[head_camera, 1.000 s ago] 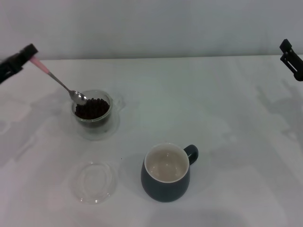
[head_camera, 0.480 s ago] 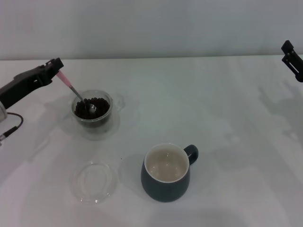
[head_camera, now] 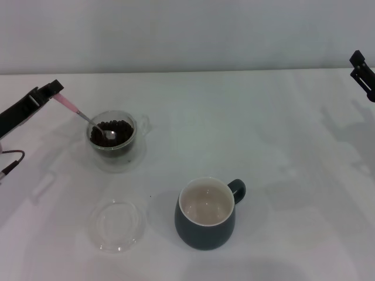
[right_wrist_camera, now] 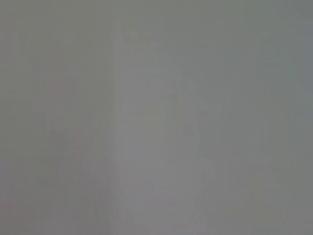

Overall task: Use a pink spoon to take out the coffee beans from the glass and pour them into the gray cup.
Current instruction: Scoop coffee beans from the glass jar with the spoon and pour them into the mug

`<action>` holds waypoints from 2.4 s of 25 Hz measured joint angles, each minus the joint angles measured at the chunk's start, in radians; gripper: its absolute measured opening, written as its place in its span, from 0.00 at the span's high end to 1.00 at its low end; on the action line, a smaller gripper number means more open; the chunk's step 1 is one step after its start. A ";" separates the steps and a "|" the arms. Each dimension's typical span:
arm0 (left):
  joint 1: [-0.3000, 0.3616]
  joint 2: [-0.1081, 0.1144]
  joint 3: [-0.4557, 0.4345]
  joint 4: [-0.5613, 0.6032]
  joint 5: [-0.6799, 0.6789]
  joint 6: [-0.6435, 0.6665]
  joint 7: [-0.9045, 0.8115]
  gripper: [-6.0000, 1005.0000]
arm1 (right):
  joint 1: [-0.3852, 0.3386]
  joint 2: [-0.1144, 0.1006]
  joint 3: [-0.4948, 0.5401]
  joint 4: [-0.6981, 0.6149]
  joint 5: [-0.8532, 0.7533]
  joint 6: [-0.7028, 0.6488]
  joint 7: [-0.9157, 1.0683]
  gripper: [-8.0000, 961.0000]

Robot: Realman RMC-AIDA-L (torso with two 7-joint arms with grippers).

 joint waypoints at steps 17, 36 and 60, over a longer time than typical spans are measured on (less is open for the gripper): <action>0.023 0.005 0.007 0.003 0.016 -0.020 -0.231 0.86 | -0.013 -0.001 0.001 0.000 0.013 0.000 0.000 0.08; 0.118 0.004 0.000 0.004 -0.095 -0.187 -0.309 0.86 | -0.015 -0.002 0.001 0.002 0.014 0.000 0.000 0.08; -0.032 0.000 0.292 0.103 0.116 -0.346 -0.331 0.86 | -0.012 -0.002 -0.013 0.029 0.006 0.001 0.001 0.08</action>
